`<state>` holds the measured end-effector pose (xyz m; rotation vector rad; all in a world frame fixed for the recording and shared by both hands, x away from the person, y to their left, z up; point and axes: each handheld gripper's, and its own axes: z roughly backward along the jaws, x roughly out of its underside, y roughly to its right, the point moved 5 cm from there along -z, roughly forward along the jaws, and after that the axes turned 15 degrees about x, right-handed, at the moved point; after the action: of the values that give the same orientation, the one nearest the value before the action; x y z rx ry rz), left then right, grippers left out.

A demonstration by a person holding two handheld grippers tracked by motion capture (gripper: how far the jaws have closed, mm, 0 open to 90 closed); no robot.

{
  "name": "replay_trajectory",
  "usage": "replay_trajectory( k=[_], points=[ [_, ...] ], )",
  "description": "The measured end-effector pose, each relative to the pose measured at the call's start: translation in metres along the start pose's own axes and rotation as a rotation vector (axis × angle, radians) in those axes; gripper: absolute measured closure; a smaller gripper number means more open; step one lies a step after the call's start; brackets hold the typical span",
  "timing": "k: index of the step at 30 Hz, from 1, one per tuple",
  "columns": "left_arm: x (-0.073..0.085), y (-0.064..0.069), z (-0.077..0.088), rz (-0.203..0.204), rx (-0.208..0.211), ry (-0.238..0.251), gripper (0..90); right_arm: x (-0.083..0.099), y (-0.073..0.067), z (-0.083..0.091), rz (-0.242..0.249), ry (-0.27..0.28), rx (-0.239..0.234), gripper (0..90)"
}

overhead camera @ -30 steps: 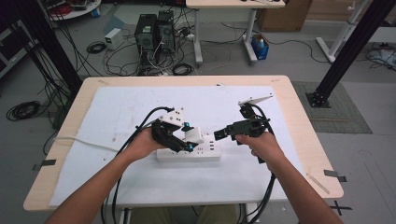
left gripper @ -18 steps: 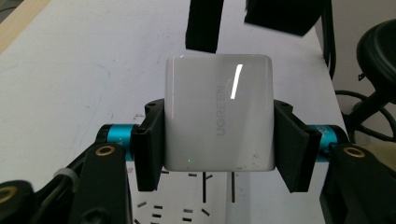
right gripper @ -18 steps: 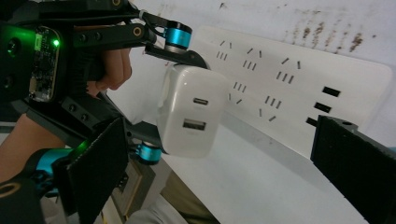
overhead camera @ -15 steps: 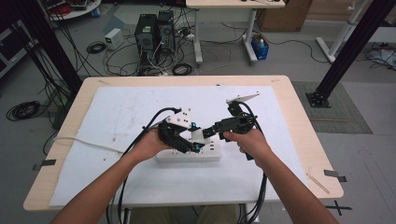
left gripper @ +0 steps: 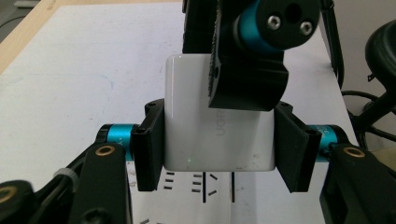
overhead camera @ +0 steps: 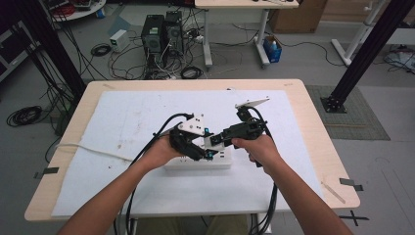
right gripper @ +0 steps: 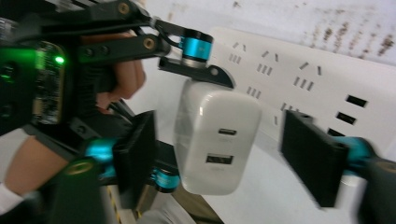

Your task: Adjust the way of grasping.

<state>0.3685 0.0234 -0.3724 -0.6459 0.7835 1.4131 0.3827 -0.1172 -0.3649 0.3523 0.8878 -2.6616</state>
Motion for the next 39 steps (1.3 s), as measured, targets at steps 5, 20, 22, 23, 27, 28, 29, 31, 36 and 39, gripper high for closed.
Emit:
replay_trajectory(
  k=[5, 20, 22, 23, 27, 28, 29, 31, 36, 39],
  points=[
    [-0.001, 0.001, -0.002, -0.011, -0.010, 0.007, 42.6, 0.000, 0.002, -0.002, -0.019, -0.010, -0.029, 39.3],
    [-0.002, 0.002, -0.003, -0.028, -0.023, 0.006, 42.5, 0.001, 0.007, -0.004, -0.066, -0.009, -0.099, 49.4],
    [-0.002, 0.002, -0.003, -0.030, -0.026, 0.005, 42.6, 0.002, 0.008, -0.005, -0.063, -0.009, -0.106, 52.3],
    [-0.002, 0.002, -0.004, -0.031, -0.026, 0.003, 42.6, 0.002, 0.008, -0.006, -0.066, -0.010, -0.114, 53.1],
    [-0.001, 0.002, -0.005, -0.052, -0.045, -0.014, 42.6, 0.003, 0.009, -0.007, -0.073, -0.010, -0.139, 58.2],
    [-0.001, 0.002, -0.005, -0.060, -0.051, -0.022, 42.5, 0.003, 0.009, -0.007, -0.074, -0.006, -0.144, 59.1],
    [-0.001, 0.003, -0.005, -0.066, -0.058, -0.025, 42.5, 0.003, 0.009, -0.008, -0.080, -0.003, -0.150, 60.8],
    [-0.001, 0.004, -0.006, -0.078, -0.067, -0.041, 42.5, 0.003, 0.011, -0.009, -0.091, -0.006, -0.161, 61.8],
    [0.001, 0.005, -0.010, -0.088, -0.085, -0.079, 41.7, 0.005, 0.012, -0.012, -0.072, -0.013, -0.161, 62.4],
    [0.003, 0.001, -0.007, -0.032, -0.098, -0.074, 26.7, 0.005, 0.014, -0.013, -0.039, 0.004, -0.126, 62.4]
  ],
)
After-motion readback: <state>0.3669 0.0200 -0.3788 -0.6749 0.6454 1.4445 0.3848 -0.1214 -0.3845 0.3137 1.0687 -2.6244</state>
